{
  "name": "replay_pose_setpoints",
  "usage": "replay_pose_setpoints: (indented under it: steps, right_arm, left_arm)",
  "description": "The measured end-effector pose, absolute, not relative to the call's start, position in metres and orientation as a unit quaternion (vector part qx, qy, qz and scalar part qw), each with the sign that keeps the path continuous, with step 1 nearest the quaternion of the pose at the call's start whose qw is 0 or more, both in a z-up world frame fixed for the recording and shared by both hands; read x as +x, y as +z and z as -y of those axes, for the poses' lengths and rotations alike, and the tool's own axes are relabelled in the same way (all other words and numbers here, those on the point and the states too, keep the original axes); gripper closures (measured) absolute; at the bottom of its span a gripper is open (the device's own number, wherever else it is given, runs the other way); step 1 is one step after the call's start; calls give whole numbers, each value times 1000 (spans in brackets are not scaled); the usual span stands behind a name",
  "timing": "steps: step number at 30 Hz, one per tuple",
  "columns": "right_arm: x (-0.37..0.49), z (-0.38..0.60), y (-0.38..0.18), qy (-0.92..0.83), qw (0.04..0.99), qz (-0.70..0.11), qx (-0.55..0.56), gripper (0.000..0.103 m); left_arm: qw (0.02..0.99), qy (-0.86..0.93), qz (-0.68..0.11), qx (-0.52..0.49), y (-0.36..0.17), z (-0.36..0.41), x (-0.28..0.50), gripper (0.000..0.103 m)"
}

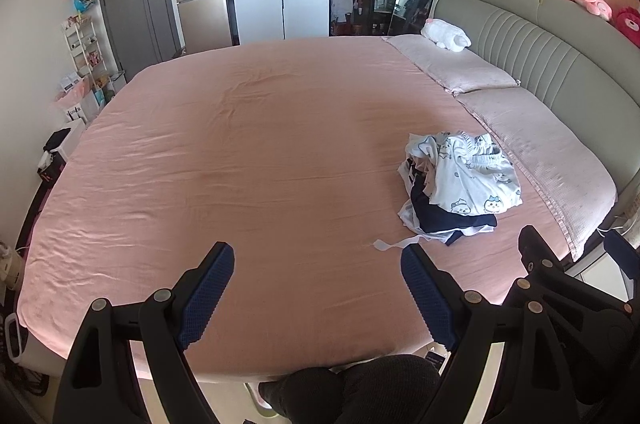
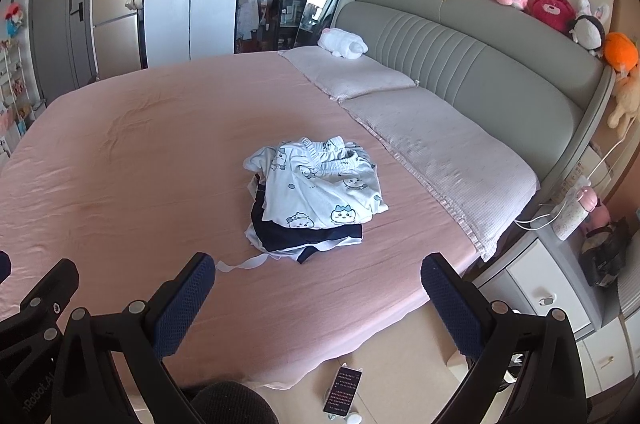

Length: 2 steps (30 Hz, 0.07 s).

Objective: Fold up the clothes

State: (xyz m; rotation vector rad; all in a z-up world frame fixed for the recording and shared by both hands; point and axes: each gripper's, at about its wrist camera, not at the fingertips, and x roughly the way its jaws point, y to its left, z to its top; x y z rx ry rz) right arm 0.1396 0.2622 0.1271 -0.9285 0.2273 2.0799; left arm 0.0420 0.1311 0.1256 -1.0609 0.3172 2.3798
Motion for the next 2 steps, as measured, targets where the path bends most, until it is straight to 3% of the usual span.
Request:
replay_pose_setpoints:
  steps: [2]
  right_arm:
    - [140,-262,126,827,414,-91,-371,0]
  left_arm:
    - [255,877,-118,-391,125,-132,42,17]
